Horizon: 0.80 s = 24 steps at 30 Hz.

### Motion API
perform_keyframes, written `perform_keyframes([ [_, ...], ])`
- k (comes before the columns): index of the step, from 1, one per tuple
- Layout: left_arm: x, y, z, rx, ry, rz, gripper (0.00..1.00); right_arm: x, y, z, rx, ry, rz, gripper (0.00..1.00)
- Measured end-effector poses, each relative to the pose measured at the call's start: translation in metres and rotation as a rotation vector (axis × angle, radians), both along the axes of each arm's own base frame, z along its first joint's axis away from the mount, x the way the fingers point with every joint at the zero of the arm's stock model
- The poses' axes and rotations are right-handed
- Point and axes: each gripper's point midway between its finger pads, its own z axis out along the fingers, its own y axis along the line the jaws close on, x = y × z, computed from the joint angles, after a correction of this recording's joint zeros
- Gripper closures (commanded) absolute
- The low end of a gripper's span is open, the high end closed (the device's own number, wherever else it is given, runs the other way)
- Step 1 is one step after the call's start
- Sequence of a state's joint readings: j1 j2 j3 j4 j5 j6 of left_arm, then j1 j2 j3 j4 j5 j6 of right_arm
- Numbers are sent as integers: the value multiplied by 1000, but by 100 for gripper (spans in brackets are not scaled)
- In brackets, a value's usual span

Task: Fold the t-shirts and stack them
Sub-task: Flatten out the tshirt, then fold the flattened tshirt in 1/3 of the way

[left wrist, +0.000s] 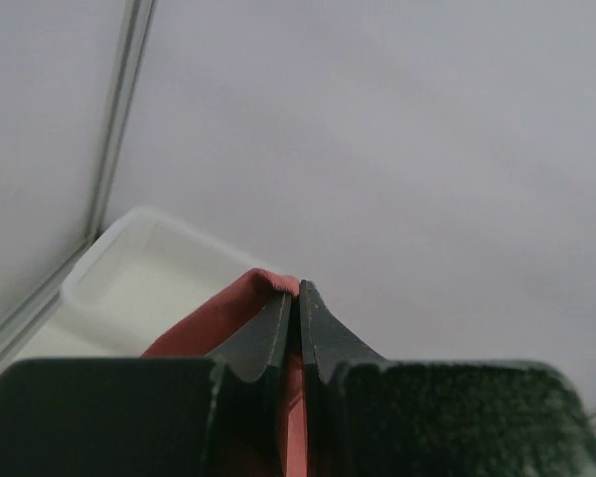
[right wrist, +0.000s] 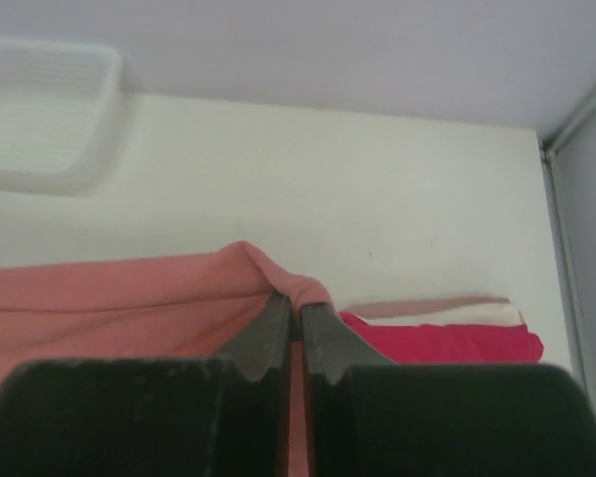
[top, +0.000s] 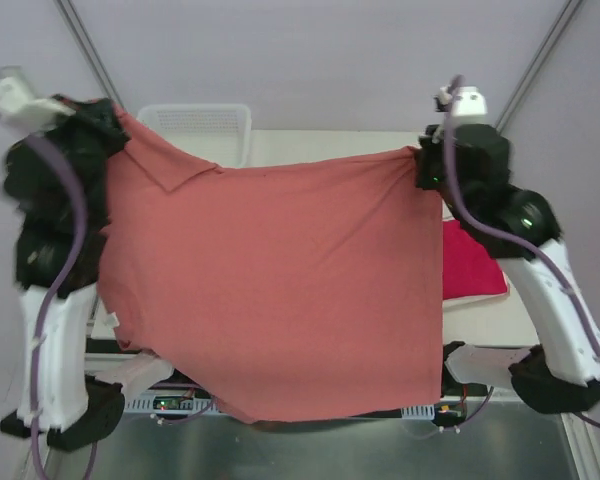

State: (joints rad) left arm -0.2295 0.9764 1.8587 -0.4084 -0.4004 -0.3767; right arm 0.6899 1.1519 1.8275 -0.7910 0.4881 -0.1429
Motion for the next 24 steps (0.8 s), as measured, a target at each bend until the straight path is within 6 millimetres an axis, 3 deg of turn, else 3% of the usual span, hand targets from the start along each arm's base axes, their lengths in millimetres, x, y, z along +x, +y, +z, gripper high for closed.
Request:
perform_keyframes([
  [2,70,-2,-68,45,194,71,100,42,-1,-51,-76,120,-83,99],
  [3,96,0,-99,62,267,94,100,58,-2,-75,-102,174,-108,99],
  [5,152,5,-196,89,496,110,100,94,-5,-144,-152,332,-153,99],
  [7,183,21,-279,77,693,134,100,116,-4,-207,-181,471,-165,99],
  [9,199,30,-340,67,839,140,100,128,-2,-258,-198,596,-157,99],
  [11,212,31,-386,55,945,120,100,141,6,-300,-192,694,-137,99],
  [13,219,26,-411,45,1002,89,100,149,11,-332,-186,770,-120,99],
  [16,223,20,-422,40,1019,66,100,159,16,-358,-167,828,-101,99],
  [24,229,20,-419,34,983,64,100,172,23,-356,-106,813,-65,96],
])
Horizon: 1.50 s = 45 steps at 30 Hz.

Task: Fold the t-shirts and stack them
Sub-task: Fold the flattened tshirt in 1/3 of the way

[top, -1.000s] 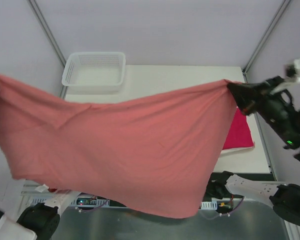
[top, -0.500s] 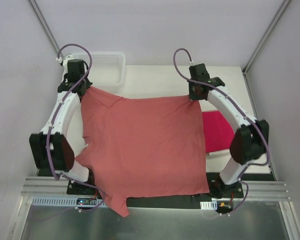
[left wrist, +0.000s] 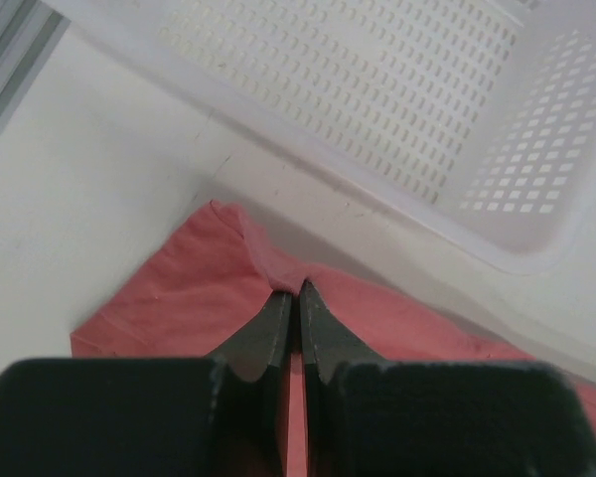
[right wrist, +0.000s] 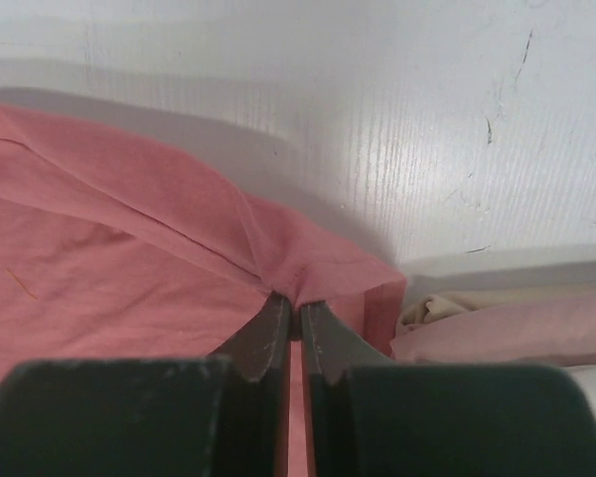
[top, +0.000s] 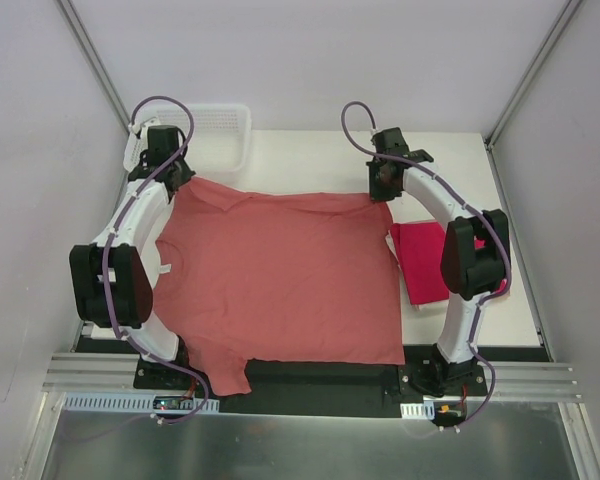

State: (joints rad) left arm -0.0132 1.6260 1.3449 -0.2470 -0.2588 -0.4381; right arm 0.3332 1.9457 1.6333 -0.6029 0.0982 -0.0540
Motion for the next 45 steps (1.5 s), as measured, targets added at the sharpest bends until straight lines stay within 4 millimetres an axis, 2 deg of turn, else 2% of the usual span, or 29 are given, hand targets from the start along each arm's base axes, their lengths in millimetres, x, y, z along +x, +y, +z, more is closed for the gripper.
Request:
perform_keyframes([
  [3,-13,-1,-12,-8,21,0,100,-1,2,0,9,1,6,96],
  [7,-46,-3,-20,-31,39,5,100,-11,0,1,17,1,11,95],
  [13,-105,-4,5,-78,-57,40,100,-37,-6,13,31,-5,18,94],
  [16,-132,-6,7,-115,-93,65,100,-47,-10,18,34,-12,19,94],
  [23,-185,-17,-36,-235,18,123,100,-58,-14,22,33,-14,19,93],
  [26,-201,-20,-40,-271,31,145,100,-60,-15,21,31,-13,19,93],
  [29,-219,-20,-35,-300,16,174,100,-61,-16,19,29,-7,19,93],
  [35,-240,-21,-28,-334,-2,200,100,-61,-16,19,23,-8,20,93],
  [42,-255,-22,-40,-340,56,223,100,-67,-18,13,19,11,18,82],
  [43,-259,-22,-43,-340,65,225,99,-71,-20,9,17,20,16,80],
  [45,-267,-22,-51,-339,88,230,90,-81,-23,3,12,40,12,77],
])
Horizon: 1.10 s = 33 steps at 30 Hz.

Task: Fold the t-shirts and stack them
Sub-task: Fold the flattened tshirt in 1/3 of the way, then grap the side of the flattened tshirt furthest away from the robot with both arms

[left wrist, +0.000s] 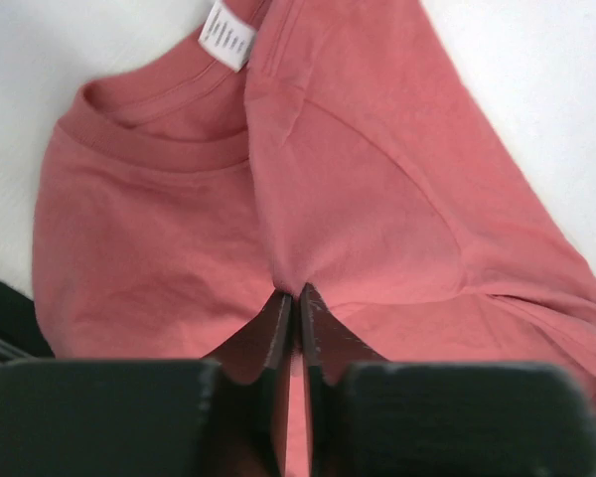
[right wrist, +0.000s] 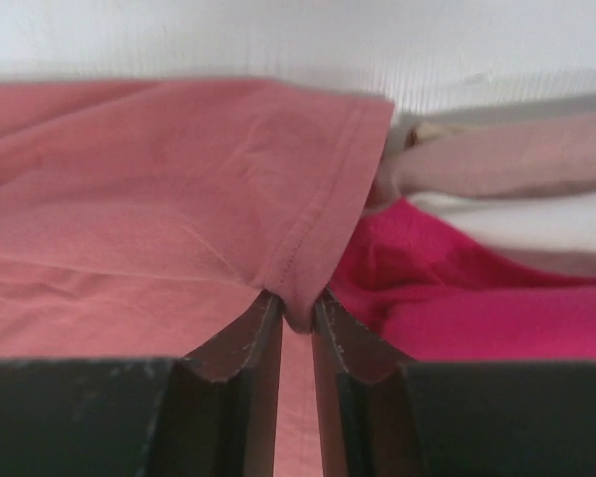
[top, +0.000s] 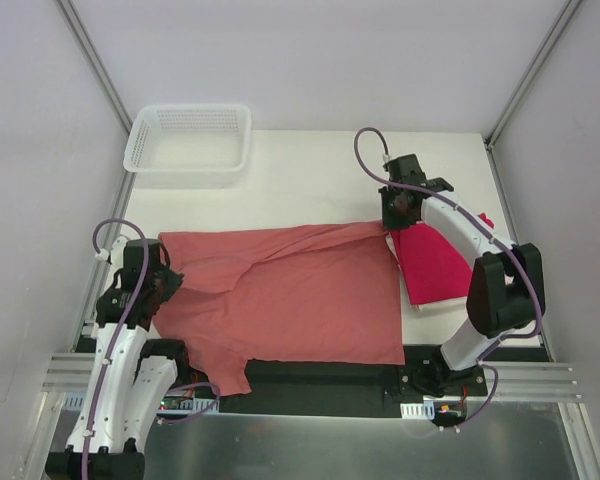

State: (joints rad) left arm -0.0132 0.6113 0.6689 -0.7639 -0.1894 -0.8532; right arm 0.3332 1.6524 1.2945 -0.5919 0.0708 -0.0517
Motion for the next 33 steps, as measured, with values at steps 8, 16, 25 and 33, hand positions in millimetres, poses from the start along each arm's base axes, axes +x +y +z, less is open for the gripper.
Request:
perform_keyframes([
  [8,-25,-6,-9,-28,34,-17,17,-35,-10,7,18,10,-33,23],
  [16,-20,-11,8,-55,2,-31,1,-38,3,25,85,-24,1,3],
  [25,37,-32,-17,-122,103,-139,1,-26,68,57,149,-82,170,3],
  [33,87,-32,-70,-111,288,-168,1,-15,101,-12,94,84,216,3],
])
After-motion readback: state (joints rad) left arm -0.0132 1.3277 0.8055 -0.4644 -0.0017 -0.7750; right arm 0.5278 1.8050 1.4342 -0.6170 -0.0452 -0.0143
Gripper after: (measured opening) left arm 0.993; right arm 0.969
